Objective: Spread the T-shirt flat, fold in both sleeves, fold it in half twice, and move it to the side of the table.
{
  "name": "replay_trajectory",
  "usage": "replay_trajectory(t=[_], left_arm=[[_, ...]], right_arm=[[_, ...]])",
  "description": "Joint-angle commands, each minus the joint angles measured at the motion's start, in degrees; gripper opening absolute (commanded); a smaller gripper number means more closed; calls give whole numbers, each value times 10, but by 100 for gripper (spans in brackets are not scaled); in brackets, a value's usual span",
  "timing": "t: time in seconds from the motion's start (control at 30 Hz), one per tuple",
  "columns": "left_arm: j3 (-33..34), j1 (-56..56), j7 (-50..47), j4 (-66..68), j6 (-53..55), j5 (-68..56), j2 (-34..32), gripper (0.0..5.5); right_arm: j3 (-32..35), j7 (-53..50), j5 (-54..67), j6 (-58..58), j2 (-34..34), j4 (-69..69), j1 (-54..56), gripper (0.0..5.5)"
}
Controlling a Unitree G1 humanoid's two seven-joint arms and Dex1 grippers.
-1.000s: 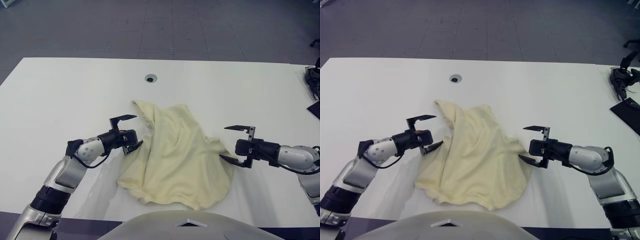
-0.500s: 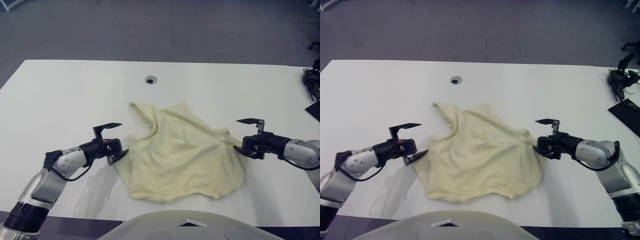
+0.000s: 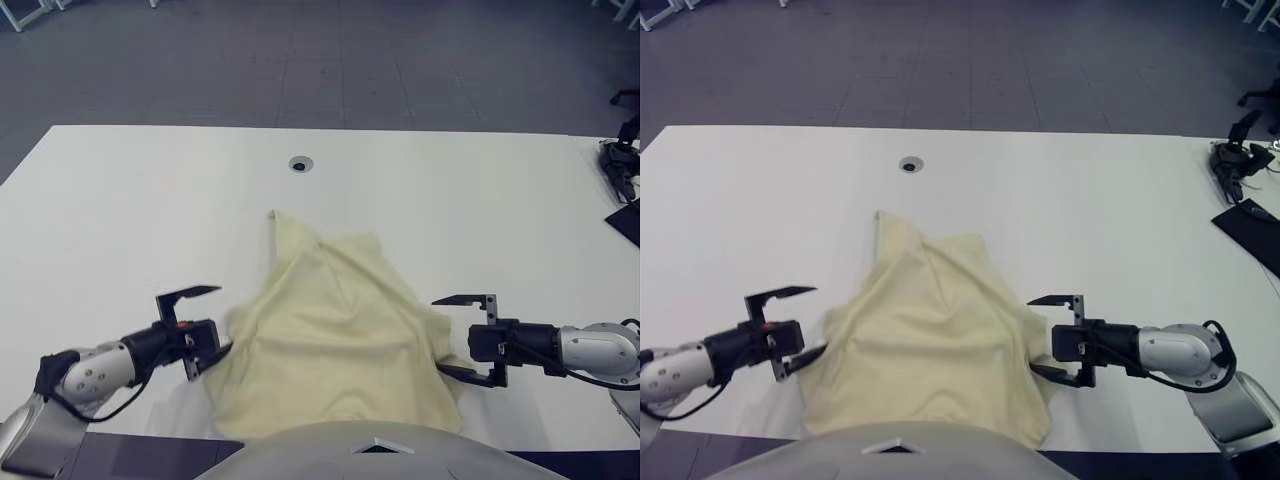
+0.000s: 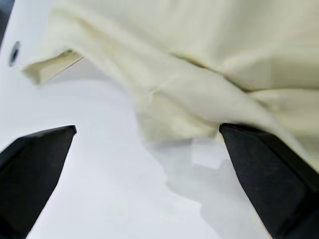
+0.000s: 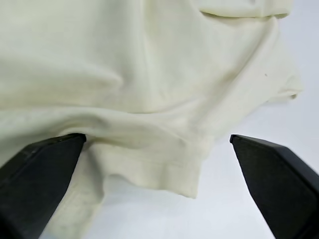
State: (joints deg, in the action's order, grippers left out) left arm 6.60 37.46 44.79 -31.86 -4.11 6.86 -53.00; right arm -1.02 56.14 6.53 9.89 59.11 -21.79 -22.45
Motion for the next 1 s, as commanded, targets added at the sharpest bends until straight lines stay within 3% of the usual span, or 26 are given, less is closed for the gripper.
replay_trajectory(t=[0.03,0.27,0.43,0.63,0.8,1.0], left_arm=[[54,37,31,-11,19,-6,-15,536],[79,-95,4,40,21,0,-5,536],[-36,-316,-39,108,30,12,76,536],[-159,-507,-72,285,-7,84,156,536],[-235,-570,-101,400,-63,151,193,536],[-274,-578,-101,433,-96,191,188,536]], right_arm=[[20,-8,24,-16,-20,-2,30,540],[22,-47,81,-59,-96,14,142,540],[-51,-102,-5,-55,-181,112,274,540],[-153,-207,-199,18,-263,348,455,540],[-197,-258,-277,73,-301,479,527,540],[-213,-242,-282,101,-316,504,534,540]])
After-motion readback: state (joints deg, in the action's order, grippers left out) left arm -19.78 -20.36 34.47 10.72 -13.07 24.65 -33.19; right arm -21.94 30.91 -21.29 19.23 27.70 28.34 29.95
